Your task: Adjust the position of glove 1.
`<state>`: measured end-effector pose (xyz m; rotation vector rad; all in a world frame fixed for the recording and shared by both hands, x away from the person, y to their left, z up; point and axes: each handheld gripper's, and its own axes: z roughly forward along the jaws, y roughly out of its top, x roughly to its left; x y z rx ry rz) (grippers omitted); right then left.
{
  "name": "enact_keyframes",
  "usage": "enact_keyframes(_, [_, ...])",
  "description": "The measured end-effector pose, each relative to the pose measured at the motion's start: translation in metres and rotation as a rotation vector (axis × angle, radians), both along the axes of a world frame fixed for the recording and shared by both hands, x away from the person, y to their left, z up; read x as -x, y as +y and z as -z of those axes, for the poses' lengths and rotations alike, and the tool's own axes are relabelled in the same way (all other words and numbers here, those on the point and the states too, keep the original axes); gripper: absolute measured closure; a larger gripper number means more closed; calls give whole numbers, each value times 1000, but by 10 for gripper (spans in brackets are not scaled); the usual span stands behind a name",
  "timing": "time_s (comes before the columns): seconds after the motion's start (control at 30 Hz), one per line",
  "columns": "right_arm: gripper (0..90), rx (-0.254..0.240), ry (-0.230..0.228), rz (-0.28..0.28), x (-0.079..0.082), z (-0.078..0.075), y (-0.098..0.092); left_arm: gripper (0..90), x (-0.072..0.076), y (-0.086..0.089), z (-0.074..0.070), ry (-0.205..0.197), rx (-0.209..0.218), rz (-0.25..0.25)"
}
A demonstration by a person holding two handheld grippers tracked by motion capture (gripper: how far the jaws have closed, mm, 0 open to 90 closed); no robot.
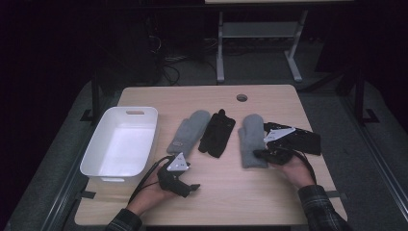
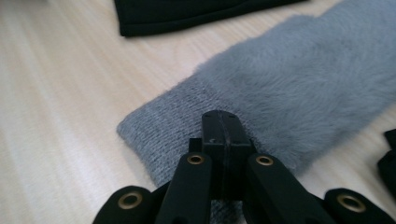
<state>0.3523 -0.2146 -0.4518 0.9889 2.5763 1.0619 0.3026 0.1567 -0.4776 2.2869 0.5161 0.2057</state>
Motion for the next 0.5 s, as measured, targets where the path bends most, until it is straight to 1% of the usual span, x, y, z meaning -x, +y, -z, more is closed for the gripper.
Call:
enact_keyframes(0.1, [900,6,5,-8,4,-1,1,120,0,0,0,-1,2,0])
enact_keyframes(0.13, [900,8,5,-25,8,-1,2,120,0,0,0,-2,2,0])
enact_keyframes(0.17, [900,9,7,-27,10,-2,3,120,0,0,0,-2,2,0])
enact_keyframes(0.43, [900,1,24,-61,25,-3,12,120,0,0,0,-2,3,0])
enact_keyframes(0.5, [900,-1,25,-79,28,-3,14,120,0,0,0,-2,3,0])
